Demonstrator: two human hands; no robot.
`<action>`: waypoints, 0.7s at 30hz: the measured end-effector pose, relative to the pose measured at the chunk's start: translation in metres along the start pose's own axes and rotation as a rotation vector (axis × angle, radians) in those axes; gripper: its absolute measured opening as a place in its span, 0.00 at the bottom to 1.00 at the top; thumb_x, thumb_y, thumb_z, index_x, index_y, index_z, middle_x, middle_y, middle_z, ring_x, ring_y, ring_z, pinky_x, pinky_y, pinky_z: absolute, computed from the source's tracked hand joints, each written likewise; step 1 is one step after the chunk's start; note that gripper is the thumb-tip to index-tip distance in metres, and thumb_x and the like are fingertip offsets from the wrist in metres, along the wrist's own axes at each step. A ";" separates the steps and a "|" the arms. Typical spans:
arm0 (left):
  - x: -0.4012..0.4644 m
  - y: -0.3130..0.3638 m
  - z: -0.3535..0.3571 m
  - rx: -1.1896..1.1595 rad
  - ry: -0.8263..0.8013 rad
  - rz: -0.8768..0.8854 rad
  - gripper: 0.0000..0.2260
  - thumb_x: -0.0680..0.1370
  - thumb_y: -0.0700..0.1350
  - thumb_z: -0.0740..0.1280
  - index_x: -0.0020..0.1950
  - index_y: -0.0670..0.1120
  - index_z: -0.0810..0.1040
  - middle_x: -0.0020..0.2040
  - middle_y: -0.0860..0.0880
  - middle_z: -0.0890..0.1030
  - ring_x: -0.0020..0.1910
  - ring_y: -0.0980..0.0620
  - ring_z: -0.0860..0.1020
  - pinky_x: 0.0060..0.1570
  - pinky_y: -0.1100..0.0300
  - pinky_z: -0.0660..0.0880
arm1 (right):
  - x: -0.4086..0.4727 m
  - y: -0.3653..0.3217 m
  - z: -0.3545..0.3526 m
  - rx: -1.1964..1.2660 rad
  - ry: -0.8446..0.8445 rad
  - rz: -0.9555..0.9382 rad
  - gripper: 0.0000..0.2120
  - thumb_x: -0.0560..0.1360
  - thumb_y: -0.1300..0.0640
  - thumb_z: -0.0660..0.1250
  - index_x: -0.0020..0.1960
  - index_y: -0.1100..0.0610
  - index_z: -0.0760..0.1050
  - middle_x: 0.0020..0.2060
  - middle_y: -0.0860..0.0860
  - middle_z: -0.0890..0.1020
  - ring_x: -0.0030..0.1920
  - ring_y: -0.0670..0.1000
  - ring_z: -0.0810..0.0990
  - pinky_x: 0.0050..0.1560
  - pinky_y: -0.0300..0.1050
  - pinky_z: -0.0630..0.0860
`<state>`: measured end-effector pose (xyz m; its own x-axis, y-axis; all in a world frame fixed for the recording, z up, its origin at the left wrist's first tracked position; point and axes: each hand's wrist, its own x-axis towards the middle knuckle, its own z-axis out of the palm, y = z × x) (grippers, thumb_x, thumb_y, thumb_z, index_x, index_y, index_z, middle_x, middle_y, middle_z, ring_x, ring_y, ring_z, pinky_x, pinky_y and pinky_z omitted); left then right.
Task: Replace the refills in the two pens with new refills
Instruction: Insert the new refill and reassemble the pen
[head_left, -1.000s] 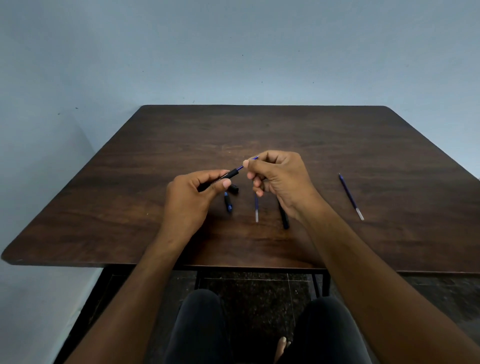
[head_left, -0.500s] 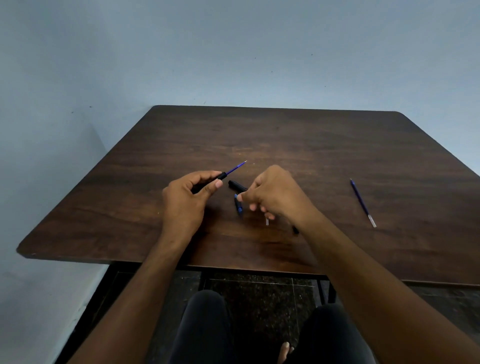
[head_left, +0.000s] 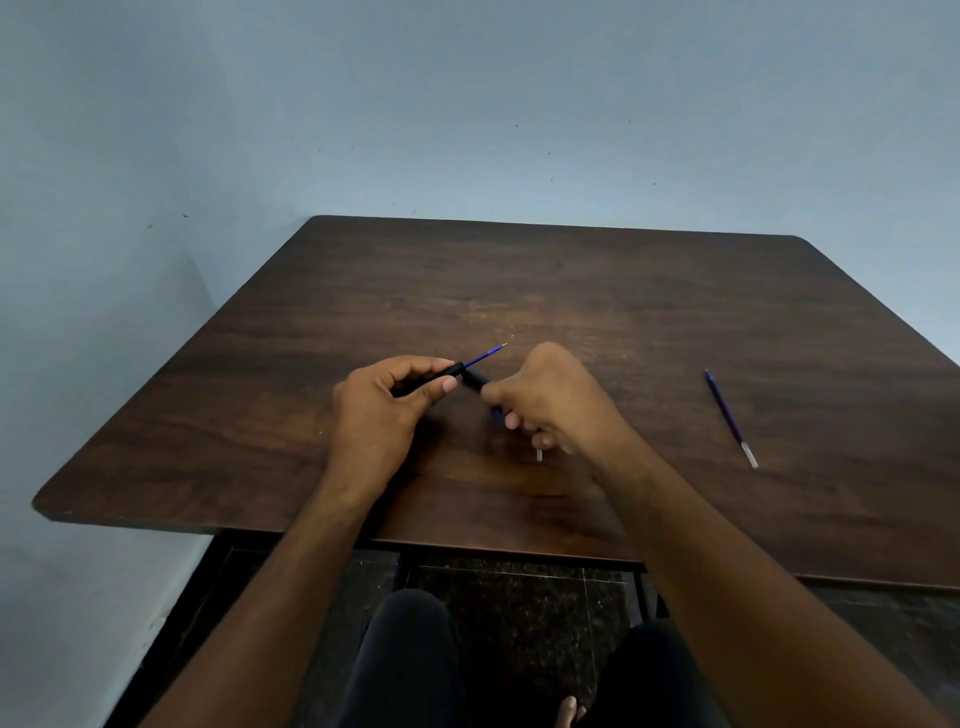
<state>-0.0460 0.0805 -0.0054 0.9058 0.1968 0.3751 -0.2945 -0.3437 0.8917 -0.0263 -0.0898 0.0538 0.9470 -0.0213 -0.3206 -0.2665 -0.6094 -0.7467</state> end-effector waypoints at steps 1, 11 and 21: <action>0.000 0.000 0.000 -0.010 -0.004 -0.013 0.09 0.72 0.43 0.79 0.51 0.52 0.88 0.47 0.58 0.88 0.50 0.59 0.85 0.56 0.59 0.80 | 0.001 0.006 -0.004 0.141 0.006 -0.008 0.12 0.73 0.59 0.72 0.33 0.64 0.78 0.25 0.55 0.78 0.18 0.48 0.68 0.19 0.37 0.66; -0.002 0.002 0.002 -0.006 -0.045 -0.037 0.10 0.70 0.42 0.80 0.50 0.51 0.88 0.46 0.58 0.88 0.49 0.60 0.85 0.58 0.57 0.80 | 0.004 0.036 -0.025 1.023 0.016 -0.135 0.05 0.76 0.66 0.67 0.45 0.69 0.78 0.33 0.61 0.84 0.29 0.53 0.82 0.32 0.48 0.81; -0.004 0.004 0.000 0.053 -0.058 -0.045 0.11 0.70 0.44 0.80 0.50 0.55 0.88 0.47 0.61 0.87 0.50 0.63 0.84 0.59 0.55 0.80 | 0.000 0.038 -0.015 1.121 -0.017 -0.173 0.07 0.77 0.66 0.68 0.52 0.70 0.79 0.44 0.65 0.87 0.45 0.62 0.88 0.42 0.50 0.84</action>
<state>-0.0506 0.0784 -0.0034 0.9345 0.1597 0.3182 -0.2381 -0.3839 0.8921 -0.0336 -0.1244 0.0343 0.9865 0.0100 -0.1636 -0.1505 0.4504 -0.8800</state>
